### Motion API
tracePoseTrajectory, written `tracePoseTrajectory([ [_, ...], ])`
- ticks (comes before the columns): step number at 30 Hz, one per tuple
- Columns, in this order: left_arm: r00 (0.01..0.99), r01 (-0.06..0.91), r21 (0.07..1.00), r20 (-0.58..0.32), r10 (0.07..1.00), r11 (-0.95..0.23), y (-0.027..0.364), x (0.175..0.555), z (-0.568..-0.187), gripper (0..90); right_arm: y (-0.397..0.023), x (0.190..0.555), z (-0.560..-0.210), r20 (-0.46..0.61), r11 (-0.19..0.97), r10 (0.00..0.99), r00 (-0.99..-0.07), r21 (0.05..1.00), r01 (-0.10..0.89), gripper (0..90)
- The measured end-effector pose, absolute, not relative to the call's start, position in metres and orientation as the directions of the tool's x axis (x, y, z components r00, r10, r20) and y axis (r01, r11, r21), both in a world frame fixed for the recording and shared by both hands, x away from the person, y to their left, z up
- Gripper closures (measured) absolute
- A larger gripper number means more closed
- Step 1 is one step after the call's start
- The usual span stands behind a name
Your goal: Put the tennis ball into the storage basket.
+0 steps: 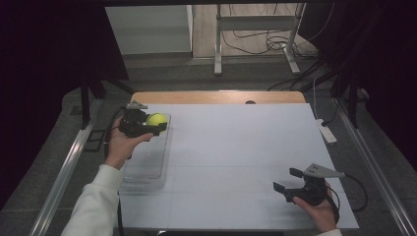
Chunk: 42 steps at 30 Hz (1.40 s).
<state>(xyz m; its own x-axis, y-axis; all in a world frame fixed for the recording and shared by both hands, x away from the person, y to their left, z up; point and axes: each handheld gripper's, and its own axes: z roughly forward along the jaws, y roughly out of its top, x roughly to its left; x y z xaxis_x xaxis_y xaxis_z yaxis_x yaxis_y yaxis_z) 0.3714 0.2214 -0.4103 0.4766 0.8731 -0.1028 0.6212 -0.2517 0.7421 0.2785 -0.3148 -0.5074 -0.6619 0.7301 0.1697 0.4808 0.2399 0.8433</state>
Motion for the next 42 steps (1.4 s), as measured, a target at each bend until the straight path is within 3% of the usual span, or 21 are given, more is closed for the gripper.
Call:
tracePoseTrajectory([
  [42, 0.310, 0.675, 0.723, -0.095, 0.946, -0.149, 0.259, 0.399, -0.422, 26.8, -0.315, 0.279, -0.508, 0.172, 0.238, 0.734, -0.657, 0.841, 0.486, 7.4],
])
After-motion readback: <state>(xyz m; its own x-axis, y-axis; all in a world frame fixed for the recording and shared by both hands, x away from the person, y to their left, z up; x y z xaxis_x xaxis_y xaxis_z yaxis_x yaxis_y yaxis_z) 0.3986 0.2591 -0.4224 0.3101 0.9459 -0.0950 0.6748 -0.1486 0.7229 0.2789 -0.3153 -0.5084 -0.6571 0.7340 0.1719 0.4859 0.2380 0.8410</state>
